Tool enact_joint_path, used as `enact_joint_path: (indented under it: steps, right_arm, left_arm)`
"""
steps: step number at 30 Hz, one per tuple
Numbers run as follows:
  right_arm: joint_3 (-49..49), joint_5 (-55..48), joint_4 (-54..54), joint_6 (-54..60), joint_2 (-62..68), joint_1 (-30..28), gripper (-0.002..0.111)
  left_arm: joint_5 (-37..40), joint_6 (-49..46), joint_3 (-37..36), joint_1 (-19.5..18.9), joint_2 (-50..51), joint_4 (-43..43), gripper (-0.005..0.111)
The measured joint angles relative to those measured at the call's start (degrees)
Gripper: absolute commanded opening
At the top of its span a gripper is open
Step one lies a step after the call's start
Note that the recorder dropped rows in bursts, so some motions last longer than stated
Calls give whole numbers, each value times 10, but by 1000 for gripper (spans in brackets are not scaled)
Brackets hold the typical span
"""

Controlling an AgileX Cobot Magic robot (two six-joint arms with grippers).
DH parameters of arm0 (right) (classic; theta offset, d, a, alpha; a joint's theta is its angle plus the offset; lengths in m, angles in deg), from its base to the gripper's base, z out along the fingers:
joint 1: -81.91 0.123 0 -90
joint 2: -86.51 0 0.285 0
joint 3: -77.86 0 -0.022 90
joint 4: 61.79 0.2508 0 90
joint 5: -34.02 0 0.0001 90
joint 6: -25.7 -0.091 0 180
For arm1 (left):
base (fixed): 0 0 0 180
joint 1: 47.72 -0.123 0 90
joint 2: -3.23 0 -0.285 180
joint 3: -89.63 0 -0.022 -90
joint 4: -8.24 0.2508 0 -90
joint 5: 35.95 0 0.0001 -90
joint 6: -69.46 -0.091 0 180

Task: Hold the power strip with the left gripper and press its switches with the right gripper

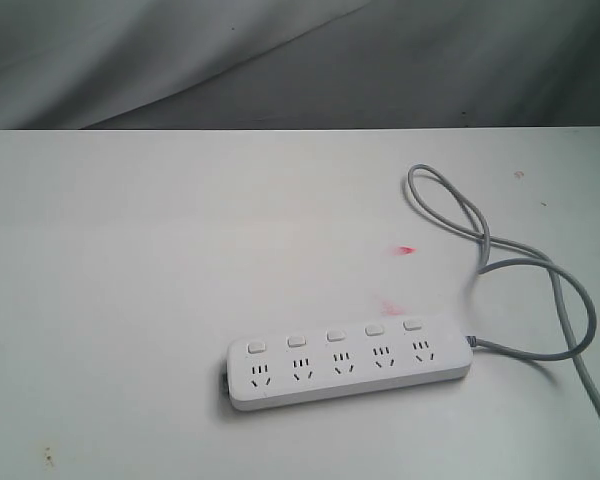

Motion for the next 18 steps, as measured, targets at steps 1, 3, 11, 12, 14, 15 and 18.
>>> enact_joint_path:
  steps: [1, 3, 11, 12, 14, 15, 18]
  right_arm:
    - [0, 0, 0, 0, 0, 0, 0]
    - [0, 0, 0, 0, 0, 0, 0]
    - [0, 0, 0, 0, 0, 0, 0]
    - [0, 0, 0, 0, 0, 0, 0]
    - [0, 0, 0, 0, 0, 0, 0]
    - [0, 0, 0, 0, 0, 0, 0]
    - [0, 0, 0, 0, 0, 0, 0]
  left_arm:
    - [0, 0, 0, 0, 0, 0, 0]
    - [0, 0, 0, 0, 0, 0, 0]
    - [0, 0, 0, 0, 0, -4, 0]
    - [0, 0, 0, 0, 0, -8, 0]
    - [0, 0, 0, 0, 0, -20, 0]
    - [0, 0, 0, 0, 0, -28, 0]
    - [0, 0, 0, 0, 0, -40, 0]
